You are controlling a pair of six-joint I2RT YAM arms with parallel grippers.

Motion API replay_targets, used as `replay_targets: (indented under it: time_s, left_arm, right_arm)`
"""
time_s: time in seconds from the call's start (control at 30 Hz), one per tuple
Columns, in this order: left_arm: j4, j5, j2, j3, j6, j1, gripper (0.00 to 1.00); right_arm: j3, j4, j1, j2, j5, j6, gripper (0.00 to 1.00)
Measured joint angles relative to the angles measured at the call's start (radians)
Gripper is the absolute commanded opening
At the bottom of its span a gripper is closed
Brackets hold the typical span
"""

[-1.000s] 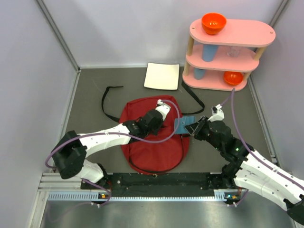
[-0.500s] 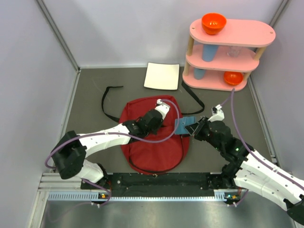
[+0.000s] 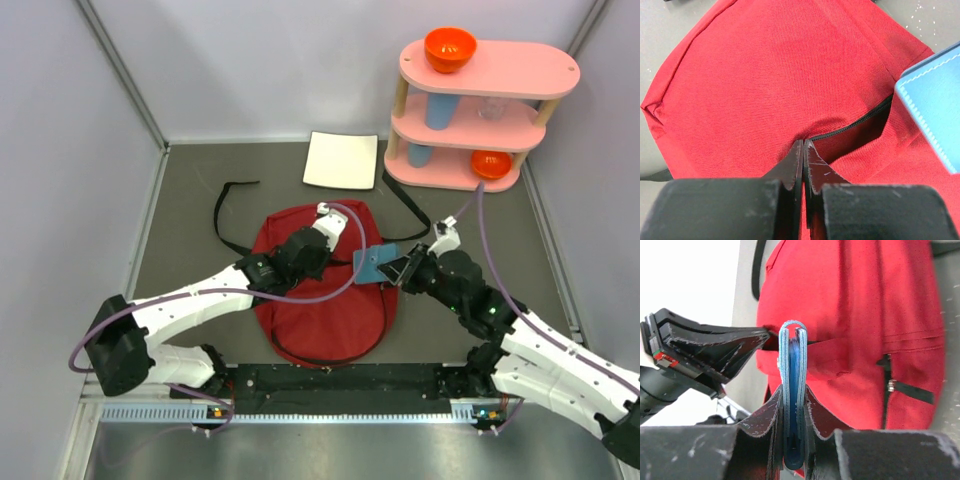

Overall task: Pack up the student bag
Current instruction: Place the personal item in the student bag.

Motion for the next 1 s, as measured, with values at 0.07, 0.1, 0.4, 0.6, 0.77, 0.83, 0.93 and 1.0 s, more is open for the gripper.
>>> replay_targets:
  time_s: [0.07, 0.1, 0.4, 0.6, 0.77, 0.83, 0.93, 1.0]
  left_arm:
    - [-0.007, 0.004, 0.000, 0.000, 0.000, 0.000, 0.00]
    - [-0.010, 0.005, 0.000, 0.001, -0.001, 0.000, 0.00]
    - [-0.041, 0.004, -0.001, 0.030, -0.006, 0.000, 0.00]
    - [-0.062, 0.004, -0.010, 0.039, -0.009, 0.001, 0.00]
    - [-0.068, 0.007, -0.026, 0.041, -0.010, 0.003, 0.00]
    - [-0.068, 0.009, -0.031, 0.041, -0.011, 0.004, 0.00]
    - [-0.069, 0.015, -0.035, 0.042, -0.013, 0.004, 0.00]
    - [-0.069, 0.022, -0.035, 0.042, -0.014, 0.005, 0.00]
  right_arm:
    - [-0.001, 0.055, 0.000, 0.039, -0.057, 0.016, 0.05]
    - [-0.005, 0.091, 0.000, 0.061, -0.086, 0.028, 0.04]
    - [-0.069, 0.326, 0.048, 0.228, -0.231, 0.183, 0.00]
    - [-0.111, 0.521, 0.089, 0.378, -0.233, 0.257, 0.00]
    - [-0.111, 0.666, 0.098, 0.517, -0.229, 0.294, 0.00]
    - [-0.109, 0.727, 0.100, 0.561, -0.230, 0.301, 0.00]
    - [-0.102, 0.821, 0.106, 0.631, -0.226, 0.315, 0.00]
    - [-0.095, 0.864, 0.113, 0.667, -0.224, 0.334, 0.00]
